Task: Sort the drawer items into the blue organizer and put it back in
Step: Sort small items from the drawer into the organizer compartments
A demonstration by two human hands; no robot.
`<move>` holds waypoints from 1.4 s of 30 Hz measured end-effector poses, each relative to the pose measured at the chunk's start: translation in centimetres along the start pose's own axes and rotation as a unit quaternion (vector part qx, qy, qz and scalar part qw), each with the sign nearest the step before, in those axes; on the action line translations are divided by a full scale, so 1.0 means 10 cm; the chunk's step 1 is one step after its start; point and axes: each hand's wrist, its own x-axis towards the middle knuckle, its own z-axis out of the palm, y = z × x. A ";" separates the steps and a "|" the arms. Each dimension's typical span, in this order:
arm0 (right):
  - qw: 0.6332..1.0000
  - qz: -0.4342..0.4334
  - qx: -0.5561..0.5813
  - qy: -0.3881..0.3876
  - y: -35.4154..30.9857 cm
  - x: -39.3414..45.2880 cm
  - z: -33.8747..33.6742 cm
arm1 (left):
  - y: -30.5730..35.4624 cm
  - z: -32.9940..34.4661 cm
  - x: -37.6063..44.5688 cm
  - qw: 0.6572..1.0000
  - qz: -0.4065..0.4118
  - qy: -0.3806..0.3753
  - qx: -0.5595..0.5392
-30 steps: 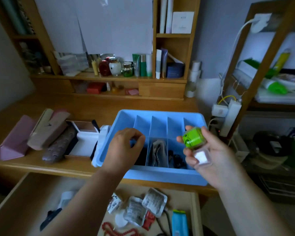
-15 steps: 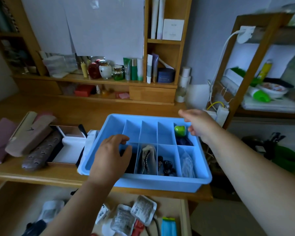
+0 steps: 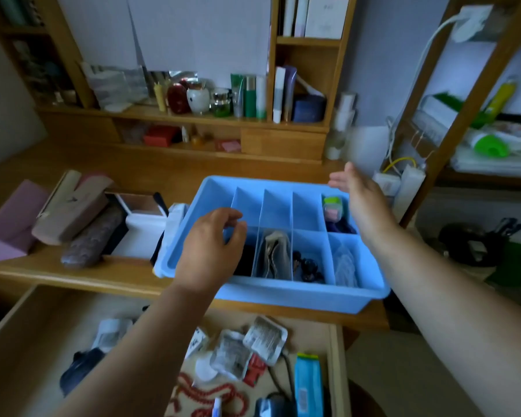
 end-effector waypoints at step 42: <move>0.983 -0.152 0.012 -0.102 0.09 -1.87 0.15 | -0.90 -0.11 -2.16 0.967 -0.172 -0.159 -0.104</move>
